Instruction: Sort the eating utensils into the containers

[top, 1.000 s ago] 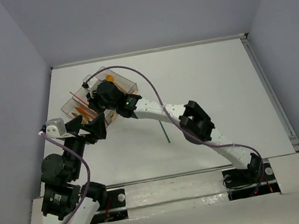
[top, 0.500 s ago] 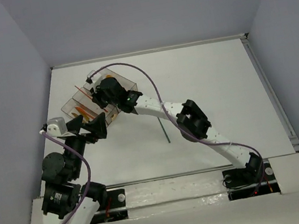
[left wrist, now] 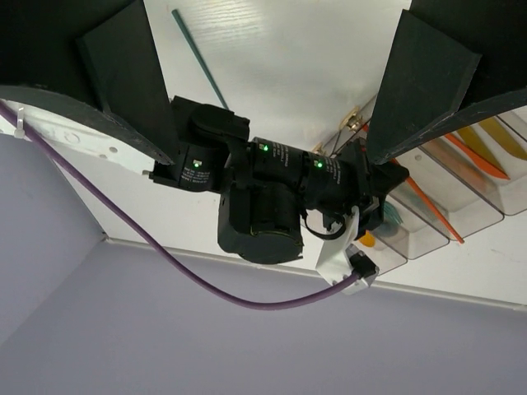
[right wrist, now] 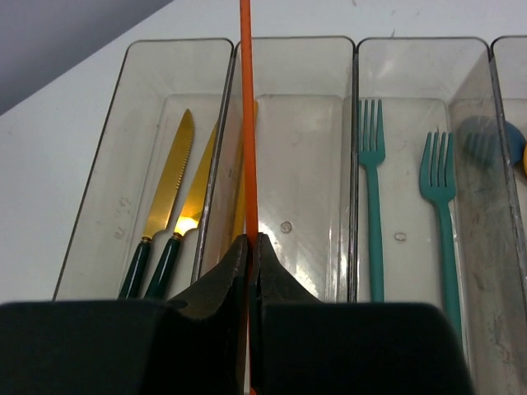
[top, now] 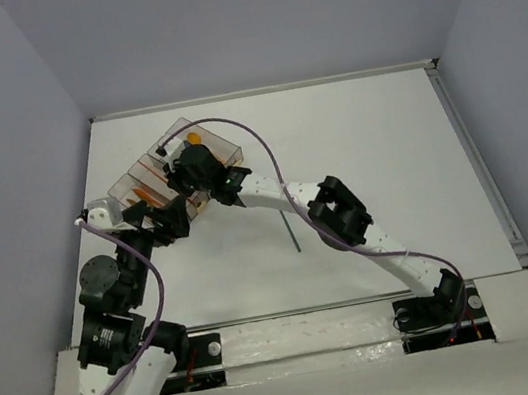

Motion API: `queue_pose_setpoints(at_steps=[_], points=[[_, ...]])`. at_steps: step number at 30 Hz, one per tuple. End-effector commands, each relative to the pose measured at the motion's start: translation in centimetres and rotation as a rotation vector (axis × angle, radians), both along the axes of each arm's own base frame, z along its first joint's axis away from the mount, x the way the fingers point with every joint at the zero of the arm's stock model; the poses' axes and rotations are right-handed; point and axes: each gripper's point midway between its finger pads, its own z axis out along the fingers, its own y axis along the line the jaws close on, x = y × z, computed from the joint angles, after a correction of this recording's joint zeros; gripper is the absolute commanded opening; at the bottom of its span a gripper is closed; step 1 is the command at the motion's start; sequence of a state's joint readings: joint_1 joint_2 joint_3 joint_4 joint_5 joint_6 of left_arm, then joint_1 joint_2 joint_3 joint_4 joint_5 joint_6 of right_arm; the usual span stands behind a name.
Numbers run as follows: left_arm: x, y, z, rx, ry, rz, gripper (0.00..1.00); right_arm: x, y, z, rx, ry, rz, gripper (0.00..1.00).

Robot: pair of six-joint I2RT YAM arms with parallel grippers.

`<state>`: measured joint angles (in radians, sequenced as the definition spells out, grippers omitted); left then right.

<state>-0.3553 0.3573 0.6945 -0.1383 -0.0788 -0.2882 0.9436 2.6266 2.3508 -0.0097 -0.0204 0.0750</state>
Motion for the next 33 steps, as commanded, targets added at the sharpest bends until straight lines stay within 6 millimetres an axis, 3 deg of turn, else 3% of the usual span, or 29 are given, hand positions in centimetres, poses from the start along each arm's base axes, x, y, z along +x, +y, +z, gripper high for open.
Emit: queue_pose_setpoints(at_steps=[1,9,21,27,33], points=[[0.2,0.4,2.3,-0.008,-0.069,0.011,0.99,-0.2,0.8,2.9,0.066,-0.059,0.024,0.0],[1.1,0.9,1.8,0.003,-0.049,0.036,0.99,-0.6,0.6,1.0,0.047,-0.035,0.031,0.0],[1.5,0.8,1.6,0.01,-0.041,0.033,0.99,-0.9,0.4,1.1,0.051,-0.022,0.032,0.0],[1.3,0.9,1.7,0.008,-0.047,0.033,0.99,-0.6,0.4,3.2,0.078,-0.06,0.025,0.0],[1.4,0.9,1.7,0.009,-0.044,0.039,0.99,-0.5,0.2,8.4,0.148,-0.124,0.021,0.0]])
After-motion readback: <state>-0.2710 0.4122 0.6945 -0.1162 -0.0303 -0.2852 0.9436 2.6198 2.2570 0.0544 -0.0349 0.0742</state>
